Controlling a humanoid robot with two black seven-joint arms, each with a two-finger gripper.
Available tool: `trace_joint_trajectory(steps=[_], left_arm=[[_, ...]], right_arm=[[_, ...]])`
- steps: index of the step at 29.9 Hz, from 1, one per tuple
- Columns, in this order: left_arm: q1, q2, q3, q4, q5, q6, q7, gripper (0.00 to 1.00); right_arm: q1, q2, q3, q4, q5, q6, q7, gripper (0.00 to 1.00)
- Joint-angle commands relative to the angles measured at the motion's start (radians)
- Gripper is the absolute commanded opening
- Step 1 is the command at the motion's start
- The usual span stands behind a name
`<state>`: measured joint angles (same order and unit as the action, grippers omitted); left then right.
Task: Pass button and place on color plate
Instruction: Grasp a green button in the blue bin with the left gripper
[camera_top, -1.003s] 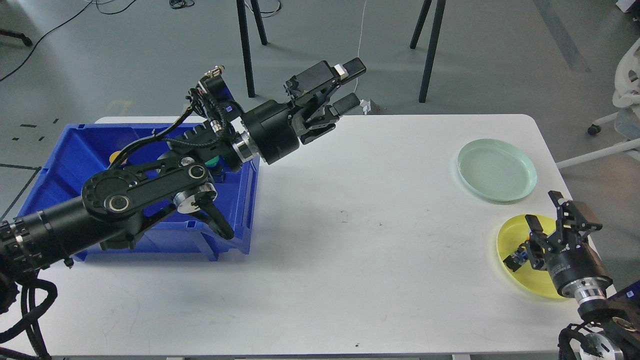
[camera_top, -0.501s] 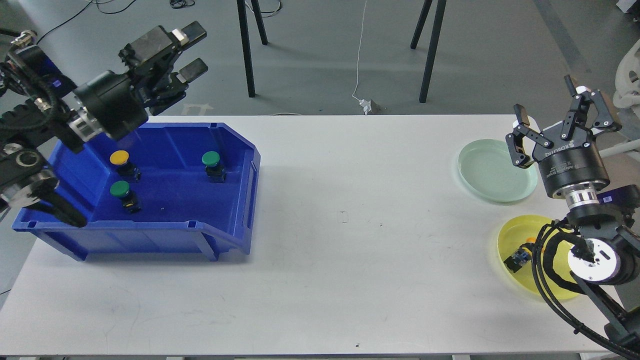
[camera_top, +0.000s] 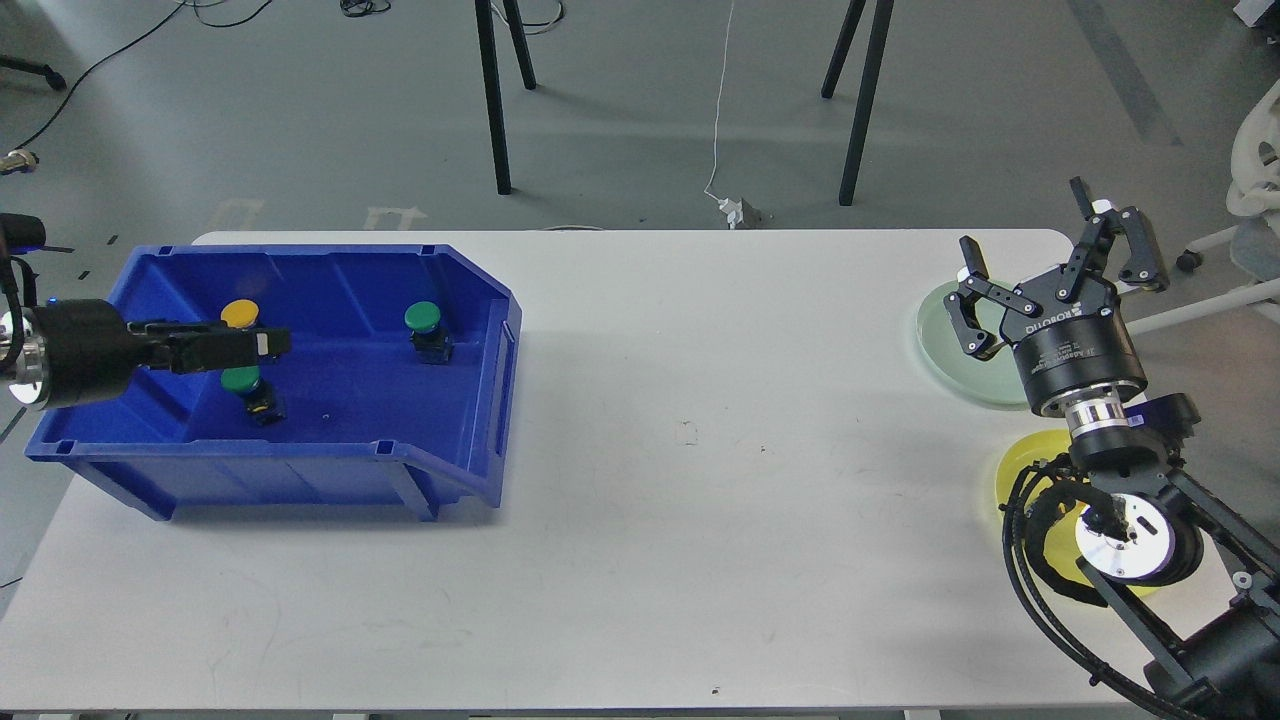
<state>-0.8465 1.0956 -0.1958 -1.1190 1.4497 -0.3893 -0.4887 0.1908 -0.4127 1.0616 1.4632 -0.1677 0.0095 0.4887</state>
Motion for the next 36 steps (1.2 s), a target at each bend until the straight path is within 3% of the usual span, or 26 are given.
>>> trace_joint_trajectory(steps=[1, 8, 17, 36], left_arm=[[-0.017, -0.069, 0.041, 0.100, 0.066, -0.002, 0.000, 0.97], [-0.066, -0.184, 0.147, 0.252, 0.069, 0.004, 0.000, 0.97], [-0.066, -0.266, 0.151, 0.373, 0.103, 0.006, 0.000, 0.97], [-0.055, -0.319, 0.159, 0.496, 0.109, 0.035, 0.000, 0.97]], right_arm=[[-0.001, 0.000, -0.002, 0.000, -0.001, 0.000, 0.000, 0.96], [-0.011, 0.000, 0.000, -0.001, -0.001, 0.000, 0.000, 0.96], [-0.033, -0.002, 0.001, 0.000, -0.001, 0.001, 0.000, 0.96], [-0.036, -0.005, 0.001, 0.000, 0.001, 0.001, 0.000, 0.96]])
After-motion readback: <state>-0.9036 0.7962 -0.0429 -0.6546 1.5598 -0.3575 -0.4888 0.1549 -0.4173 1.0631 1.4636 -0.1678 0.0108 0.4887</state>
